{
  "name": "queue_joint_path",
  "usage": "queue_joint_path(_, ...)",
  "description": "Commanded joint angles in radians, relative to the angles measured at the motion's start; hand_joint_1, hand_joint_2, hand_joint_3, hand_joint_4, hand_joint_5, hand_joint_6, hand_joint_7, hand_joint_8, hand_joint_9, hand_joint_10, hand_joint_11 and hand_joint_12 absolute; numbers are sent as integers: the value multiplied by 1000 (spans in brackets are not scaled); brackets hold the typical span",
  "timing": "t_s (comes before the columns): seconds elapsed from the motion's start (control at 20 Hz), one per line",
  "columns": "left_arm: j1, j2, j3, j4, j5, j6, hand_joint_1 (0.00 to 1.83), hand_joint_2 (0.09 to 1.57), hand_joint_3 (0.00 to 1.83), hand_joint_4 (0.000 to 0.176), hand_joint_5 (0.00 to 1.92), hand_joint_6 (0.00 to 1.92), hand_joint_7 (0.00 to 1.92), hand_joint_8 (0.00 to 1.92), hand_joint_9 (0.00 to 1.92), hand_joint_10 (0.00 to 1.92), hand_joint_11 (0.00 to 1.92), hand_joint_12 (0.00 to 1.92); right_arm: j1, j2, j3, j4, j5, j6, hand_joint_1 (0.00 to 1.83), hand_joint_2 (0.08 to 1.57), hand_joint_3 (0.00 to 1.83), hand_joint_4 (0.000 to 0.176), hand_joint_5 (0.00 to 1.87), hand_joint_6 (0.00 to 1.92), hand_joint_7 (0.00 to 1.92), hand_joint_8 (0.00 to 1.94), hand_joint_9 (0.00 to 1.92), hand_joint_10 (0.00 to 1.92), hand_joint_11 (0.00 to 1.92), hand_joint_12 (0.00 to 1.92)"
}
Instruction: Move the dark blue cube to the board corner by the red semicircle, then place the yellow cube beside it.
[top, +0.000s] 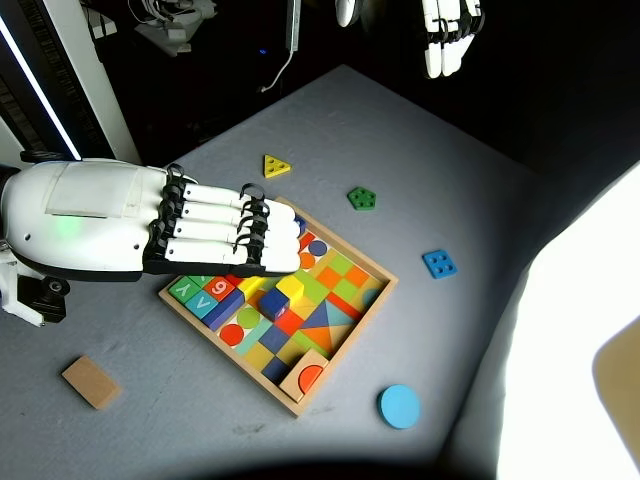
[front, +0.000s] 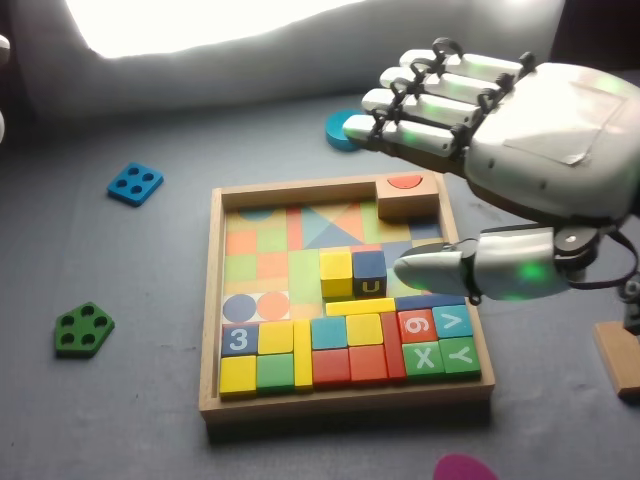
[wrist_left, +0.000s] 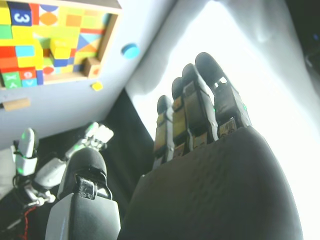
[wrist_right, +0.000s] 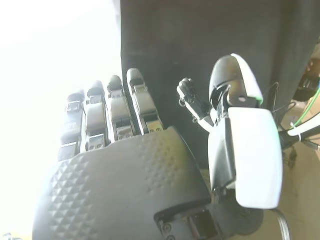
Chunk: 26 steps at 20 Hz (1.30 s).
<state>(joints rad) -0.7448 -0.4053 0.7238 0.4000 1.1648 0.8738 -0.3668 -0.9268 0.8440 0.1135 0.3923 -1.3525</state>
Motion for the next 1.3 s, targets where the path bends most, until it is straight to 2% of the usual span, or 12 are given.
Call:
queue_joint_path(0.0, -8, 2, 1, 12, -98, 0, 14, 1213, 4, 63, 185, 2, 252, 5, 312, 5, 0, 970, 7, -2, 8, 9, 90, -1, 0, 1139, 46, 23, 86, 72, 62, 21, 7, 3, 0, 0)
queue_joint_path(0.15, -8, 2, 2, 12, -98, 0, 13, 1218, 4, 60, 141, 4, 238, 2, 288, 0, 0, 983, 11, -54, 54, 21, 21, -1, 0, 1132, 37, 23, 172, 101, 61, 15, 2, 1, 0, 0)
queue_joint_path(0.2, -8, 2, 2, 12, -98, 0, 57, 1211, 0, 68, 165, 12, 252, 7, 286, 0, 0, 973, 11, -73, 69, 21, 2, -1, 0, 1129, 34, 46, 221, 120, 35, 3, 0, 0, 0, 0)
queue_joint_path(0.3, -8, 2, 0, 12, -98, 0, 5, 1201, 0, 82, 165, 3, 252, 2, 264, 0, 0, 869, 12, -113, 108, 24, -38, -1, 0, 1140, 34, 59, 427, 200, 32, 1, 0, 0, 0, 0)
queue_joint_path(0.4, -6, 2, 2, 12, -98, 0, 27, 1202, 0, 70, 180, 7, 209, 0, 231, 2, 0, 800, 11, -156, 151, 37, -63, -2, 0, 1164, 10, 46, 690, 142, 42, 0, 0, 0, 0, 0)
queue_joint_path(0.45, -6, 2, 3, 12, -98, 0, 43, 1206, 0, 71, 202, 10, 221, 3, 250, 8, 0, 867, 11, -168, 165, 43, -64, -7, 0, 1166, 8, 32, 734, 140, 55, 5, 0, 0, 0, 0)
queue_joint_path(0.55, -5, 4, 2, 12, -98, 0, 6, 1196, 0, 77, 184, 1, 237, 3, 267, 8, 0, 881, 9, -199, 186, 146, -65, -135, 0, 1169, 8, 18, 746, 134, 47, 2, 0, 0, 0, 0)
queue_joint_path(0.7, -5, 5, 2, 11, -98, 0, 1, 1198, 0, 90, 173, 4, 207, 1, 237, 0, 0, 807, -6, -227, 211, 160, -34, -171, 0, 1166, 3, 39, 779, 97, 63, 2, 0, 0, 0, 0)
queue_joint_path(0.85, -5, 6, 1, 11, -98, 0, 54, 1193, 0, 73, 207, 8, 235, 6, 269, 8, 0, 890, -13, -244, 227, 160, -31, -176, 0, 1168, 3, 30, 753, 69, 52, 2, 0, 0, 0, 0)
queue_joint_path(0.95, -4, 6, 1, 12, -98, 0, 18, 1197, 1, 73, 204, 2, 238, 2, 283, 8, 0, 921, -17, -251, 233, 160, -31, -177, 0, 1164, 0, 29, 746, 64, 56, 3, 0, 0, 0, 0)
queue_joint_path(1.0, -4, 6, 2, 12, -98, 0, 3, 1207, 4, 68, 194, 0, 231, 1, 273, 3, 0, 903, -19, -254, 234, 160, -30, -178, 0, 1172, 4, 14, 760, 68, 60, 4, 0, 0, 0, 0)
queue_joint_path(1.25, -4, 6, 2, 12, -98, -1, 22, 1199, 0, 63, 193, 2, 250, 5, 294, 9, 0, 887, -35, -270, 244, 160, -31, -184, 0, 1179, 7, 0, 786, 70, 98, 17, 0, 0, 0, 0)
